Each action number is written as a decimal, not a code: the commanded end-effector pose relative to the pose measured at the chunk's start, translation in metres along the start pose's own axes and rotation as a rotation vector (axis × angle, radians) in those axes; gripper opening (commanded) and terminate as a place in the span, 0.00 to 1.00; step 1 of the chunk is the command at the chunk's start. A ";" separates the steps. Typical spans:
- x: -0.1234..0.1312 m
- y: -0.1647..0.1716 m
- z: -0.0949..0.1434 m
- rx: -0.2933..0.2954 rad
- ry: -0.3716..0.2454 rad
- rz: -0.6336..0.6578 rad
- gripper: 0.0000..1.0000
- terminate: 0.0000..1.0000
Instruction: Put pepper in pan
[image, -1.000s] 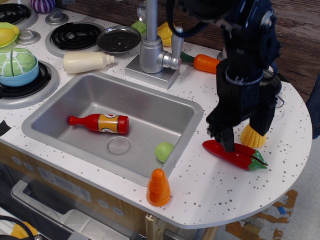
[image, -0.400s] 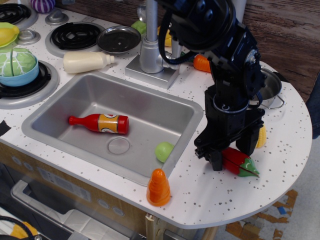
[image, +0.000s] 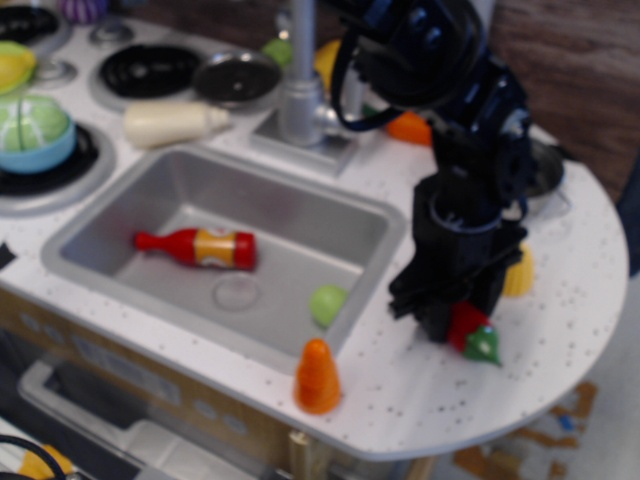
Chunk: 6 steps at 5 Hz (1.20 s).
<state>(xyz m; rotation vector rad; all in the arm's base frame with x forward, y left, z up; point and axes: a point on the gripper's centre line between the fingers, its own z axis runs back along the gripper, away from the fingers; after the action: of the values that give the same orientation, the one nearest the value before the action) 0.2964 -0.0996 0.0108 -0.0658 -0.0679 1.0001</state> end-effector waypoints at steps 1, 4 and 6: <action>0.019 -0.028 0.062 0.048 -0.061 -0.052 0.00 0.00; 0.090 -0.096 0.058 -0.005 -0.206 -0.294 0.00 0.00; 0.126 -0.121 0.052 -0.085 -0.257 -0.486 1.00 0.00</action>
<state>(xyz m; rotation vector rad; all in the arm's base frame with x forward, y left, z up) 0.4595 -0.0608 0.0527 -0.0217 -0.2968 0.4810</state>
